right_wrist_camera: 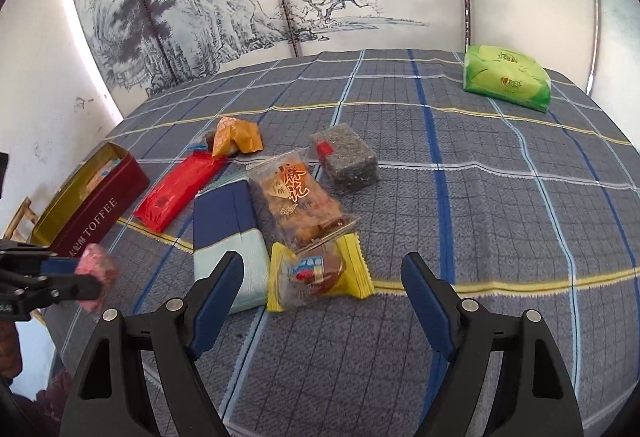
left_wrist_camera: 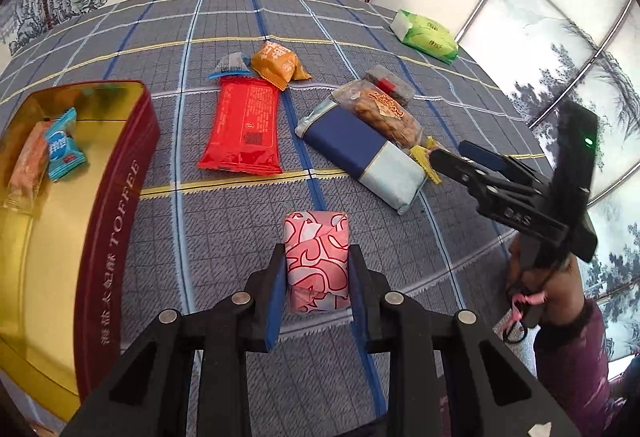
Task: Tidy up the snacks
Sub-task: 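Release the pink pack into the tin with left gripper while right gripper grasps yellow cake, then carry the yellow-wrapped cake over the tin and release it with the right gripper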
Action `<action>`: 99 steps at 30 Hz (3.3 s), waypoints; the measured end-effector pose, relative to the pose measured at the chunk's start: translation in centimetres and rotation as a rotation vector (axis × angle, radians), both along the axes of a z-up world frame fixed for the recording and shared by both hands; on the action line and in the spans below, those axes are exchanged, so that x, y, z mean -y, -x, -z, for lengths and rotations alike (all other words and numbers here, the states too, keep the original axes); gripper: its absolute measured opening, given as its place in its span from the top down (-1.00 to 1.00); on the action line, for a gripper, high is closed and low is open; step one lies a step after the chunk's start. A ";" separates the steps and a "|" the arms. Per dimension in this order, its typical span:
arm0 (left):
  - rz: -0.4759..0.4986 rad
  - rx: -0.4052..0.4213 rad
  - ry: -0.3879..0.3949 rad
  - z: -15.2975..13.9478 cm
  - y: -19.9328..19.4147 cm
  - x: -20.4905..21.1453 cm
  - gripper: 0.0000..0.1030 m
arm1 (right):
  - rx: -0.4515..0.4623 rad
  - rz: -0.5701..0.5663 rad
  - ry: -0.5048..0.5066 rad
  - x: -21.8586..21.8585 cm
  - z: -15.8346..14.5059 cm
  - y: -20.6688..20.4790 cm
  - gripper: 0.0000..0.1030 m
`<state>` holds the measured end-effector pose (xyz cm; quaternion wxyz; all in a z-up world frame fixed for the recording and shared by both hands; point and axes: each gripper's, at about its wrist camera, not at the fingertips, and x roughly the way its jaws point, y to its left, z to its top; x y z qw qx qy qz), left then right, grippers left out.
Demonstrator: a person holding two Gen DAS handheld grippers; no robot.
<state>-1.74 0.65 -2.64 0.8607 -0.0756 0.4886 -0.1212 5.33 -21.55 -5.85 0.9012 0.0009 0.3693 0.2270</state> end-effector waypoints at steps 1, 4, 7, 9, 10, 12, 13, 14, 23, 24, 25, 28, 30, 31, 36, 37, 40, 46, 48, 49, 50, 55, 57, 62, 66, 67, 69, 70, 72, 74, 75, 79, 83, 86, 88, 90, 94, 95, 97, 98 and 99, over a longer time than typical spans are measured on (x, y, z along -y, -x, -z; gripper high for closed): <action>0.001 0.003 0.002 -0.1 0.2 -0.1 0.52 | -0.015 0.000 0.003 0.0 0.1 -0.4 -0.49; 0.007 0.010 0.007 -0.5 0.8 -0.3 0.52 | -0.057 -0.009 0.004 -0.1 0.6 -1.2 -0.28; 0.012 0.015 0.009 -0.7 1.1 -0.4 0.52 | -0.062 -0.017 0.019 -0.5 0.8 -1.4 -0.22; 0.016 0.017 0.009 -0.8 1.1 -0.2 0.52 | -0.054 -0.014 0.048 -0.9 0.8 -1.4 -0.05; 0.018 0.018 0.009 -0.8 1.2 -0.2 0.52 | -0.050 -0.018 0.058 -1.0 0.9 -1.4 -0.01; 0.024 0.022 0.006 -1.0 1.3 -0.1 0.52 | -0.045 -0.024 0.071 -1.1 0.9 -1.3 0.16; 0.026 0.025 0.004 -1.0 1.4 0.0 0.52 | -0.043 -0.021 0.068 -0.9 0.9 -1.2 0.22; 0.027 0.030 0.005 -1.2 1.5 -0.1 0.52 | -0.039 -0.011 0.061 -0.7 0.8 -1.2 0.23; 0.012 0.076 0.001 -2.7 2.5 -1.1 0.51 | -0.021 0.184 -0.089 5.3 0.2 -1.8 0.25; 0.008 0.080 0.001 -2.8 2.6 -1.3 0.51 | -0.036 0.214 -0.121 6.2 0.4 -2.1 0.25; 0.003 0.086 0.000 -3.0 2.7 -1.5 0.51 | -0.045 0.232 -0.140 6.9 0.5 -2.3 0.25; -0.012 0.103 -0.004 -3.5 3.0 -2.1 0.51 | -0.053 0.260 -0.155 7.6 0.5 -2.6 0.25; -0.023 0.119 -0.017 -3.8 3.3 -2.6 0.51 | -0.058 0.257 -0.143 7.5 0.6 -2.7 0.25; -0.028 0.125 -0.023 -3.9 3.3 -2.9 0.51 | -0.061 0.258 -0.135 7.4 0.6 -2.8 0.25; -0.071 0.158 -0.060 -4.5 3.7 -4.8 0.51 | -0.071 0.272 -0.122 7.4 0.8 -2.8 0.25; -0.080 0.164 -0.069 -4.6 3.8 -5.3 0.51 | -0.073 0.273 -0.117 7.4 0.8 -2.8 0.25; -0.105 0.183 -0.098 -4.8 4.0 -6.8 0.51 | -0.079 0.277 -0.103 7.3 0.9 -3.0 0.25; -0.155 0.216 -0.173 -4.8 3.9 -9.6 0.51 | -0.082 0.285 -0.080 7.0 1.0 -3.1 0.25; -0.169 0.222 -0.198 -4.7 3.7 -10.5 0.51 | -0.081 0.286 -0.070 6.9 1.0 -3.0 0.25; -0.175 0.225 -0.211 -4.6 3.6 -11.0 0.51 | -0.080 0.286 -0.067 6.9 1.0 -3.0 0.25; -0.178 0.228 -0.222 -4.5 3.5 -11.2 0.51 | -0.080 0.287 -0.062 6.9 1.0 -3.0 0.25; -0.193 0.234 -0.284 -3.8 2.9 -12.8 0.51 | -0.077 0.288 -0.041 6.6 1.0 -3.0 0.25; -0.197 0.231 -0.301 -3.5 2.6 -13.4 0.51 | -0.076 0.289 -0.035 6.5 1.0 -3.0 0.25; -0.211 0.219 -0.341 -2.6 1.9 -14.4 0.51 | -0.074 0.290 -0.018 6.3 0.9 -3.1 0.24; -0.224 0.216 -0.363 -2.1 1.7 -15.2 0.51 | -0.074 0.290 -0.012 6.3 0.9 -3.0 0.24; -0.227 0.217 -0.371 -2.0 1.7 -15.3 0.51 | -0.074 0.290 -0.009 6.2 0.9 -3.0 0.24; -0.233 0.220 -0.387 -1.8 1.6 -15.5 0.51 | -0.073 0.291 -0.004 6.2 0.9 -3.0 0.24; -0.236 0.220 -0.392 -1.7 1.6 -15.6 0.51 | -0.073 0.291 -0.002 6.2 0.9 -3.0 0.24; -0.241 0.221 -0.406 -1.5 1.5 -15.8 0.51 | -0.072 0.291 0.002 6.1 0.9 -3.1 0.24; -0.246 0.223 -0.419 -1.4 1.5 -16.0 0.51 | -0.072 0.291 0.003 6.1 1.0 -3.1 0.24; -0.248 0.225 -0.427 -1.3 1.5 -16.0 0.51 | -0.072 0.291 0.004 6.1 1.0 -3.1 0.24; -0.264 0.221 -0.448 -1.0 1.3 -16.6 0.51 | -0.072 0.291 0.004 6.0 0.9 -3.1 0.24; -0.276 0.216 -0.464 -0.7 1.2 -16.9 0.47 | -0.071 0.292 0.008 6.0 1.0 -3.2 0.24; -0.287 0.243 -0.504 -0.8 1.5 -16.7 0.46 | -0.069 0.292 0.018 6.0 1.0 -3.2 0.24; -0.289 0.255 -0.517 -1.1 1.7 -16.7 0.44 | -0.068 0.291 0.021 5.9 1.0 -3.2 0.24; -0.294 0.261 -0.518 -1.4 1.9 -16.8 0.43 | -0.066 0.295 0.018 6.0 1.0 -3.0 0.24; -0.300 0.300 -0.503 -3.0 3.2 -16.4 0.34 | -0.053 0.304 0.003 6.2 0.8 -2.4 0.24; -0.301 0.316 -0.504 -3.4 3.6 -16.1 0.27 | -0.055 0.304 0.002 6.2 0.8 -2.2 0.24; -0.303 0.344 -0.508 -4.3 4.4 -15.5 0.17 | -0.052 0.303 0.002 6.1 0.8 -1.8 0.25; -0.302 0.358 -0.508 -4.8 4.8 -15.2 0.14 | -0.050 0.302 0.002 6.1 0.7 -1.6 0.24; -0.300 0.374 -0.506 -5.3 5.2 -14.9 0.12 | -0.050 0.301 0.001 6.1 0.7 -1.5 0.24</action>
